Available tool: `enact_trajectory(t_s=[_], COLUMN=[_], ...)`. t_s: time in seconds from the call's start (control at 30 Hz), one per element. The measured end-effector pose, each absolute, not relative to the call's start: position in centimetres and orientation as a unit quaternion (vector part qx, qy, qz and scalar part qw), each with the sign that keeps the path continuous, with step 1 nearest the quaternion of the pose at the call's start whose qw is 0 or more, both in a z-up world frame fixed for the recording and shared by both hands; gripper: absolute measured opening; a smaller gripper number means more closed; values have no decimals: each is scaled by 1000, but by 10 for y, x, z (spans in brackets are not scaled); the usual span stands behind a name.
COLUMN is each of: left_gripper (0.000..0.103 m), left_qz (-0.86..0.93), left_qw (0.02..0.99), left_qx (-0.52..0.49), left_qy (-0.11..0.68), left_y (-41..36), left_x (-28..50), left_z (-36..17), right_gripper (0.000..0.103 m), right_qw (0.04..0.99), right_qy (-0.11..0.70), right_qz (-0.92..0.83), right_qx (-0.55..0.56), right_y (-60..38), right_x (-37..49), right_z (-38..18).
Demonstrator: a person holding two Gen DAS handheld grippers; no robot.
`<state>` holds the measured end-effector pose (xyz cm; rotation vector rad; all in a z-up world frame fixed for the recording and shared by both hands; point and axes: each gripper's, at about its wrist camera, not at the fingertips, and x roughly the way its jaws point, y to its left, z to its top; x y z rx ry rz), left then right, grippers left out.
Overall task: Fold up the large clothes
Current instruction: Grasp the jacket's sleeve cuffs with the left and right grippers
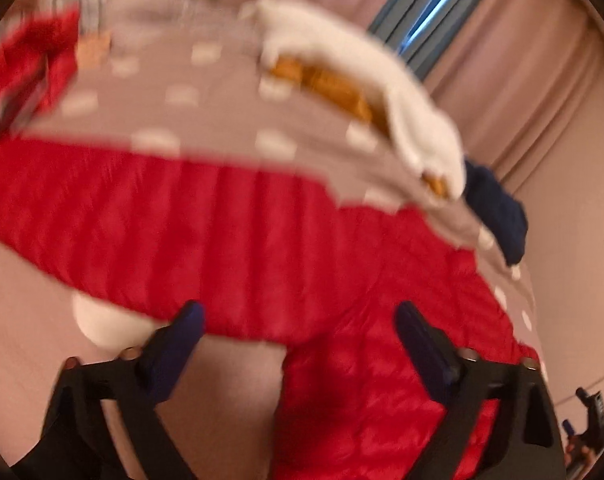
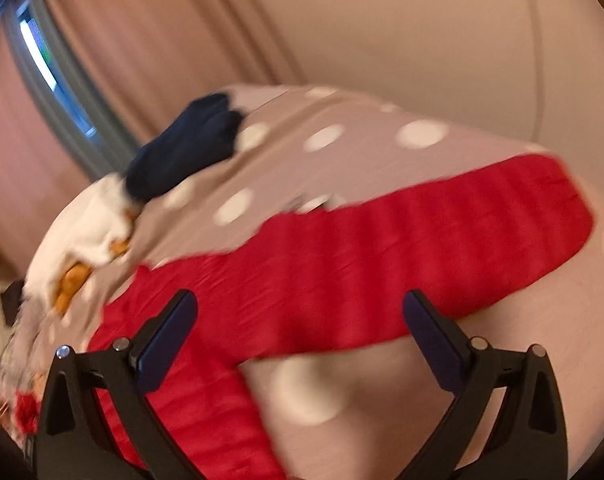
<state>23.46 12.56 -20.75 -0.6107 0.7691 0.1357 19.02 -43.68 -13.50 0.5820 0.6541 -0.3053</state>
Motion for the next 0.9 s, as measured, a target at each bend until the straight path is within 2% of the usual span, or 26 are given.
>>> enact_trajectory(t_s=[0.2, 0.43, 0.5, 0.57, 0.63, 0.73, 0.8, 0.9], left_gripper=[79, 78, 62, 40, 32, 32, 32, 32], left_qz=[73, 58, 75, 98, 95, 71, 71, 96], left_qw=[832, 821, 814, 803, 794, 763, 745, 760], left_qx=[-363, -435, -447, -455, -472, -526, -548, -516], left_qy=[413, 366, 364, 371, 371, 370, 374, 382], left_y=[138, 152, 158, 168, 177, 194, 200, 205], left_x=[249, 244, 243, 242, 240, 233, 228, 222], left_z=[-247, -258, -262, -269, -276, -282, -282, -272], right_gripper=[101, 99, 98, 99, 99, 99, 100, 99], right_qw=[871, 820, 808, 812, 815, 811, 809, 805], right_qy=[364, 388, 377, 361, 359, 349, 313, 272], right_qz=[-227, -282, -272, -259, -256, -259, -251, -231], right_qx=[241, 312, 361, 378, 375, 391, 431, 474], right_y=[-501, -572, -586, -588, -587, -590, -597, -609], right_x=[175, 135, 119, 112, 111, 110, 103, 95], right_z=[-146, -189, -201, -200, -197, -198, -201, -207])
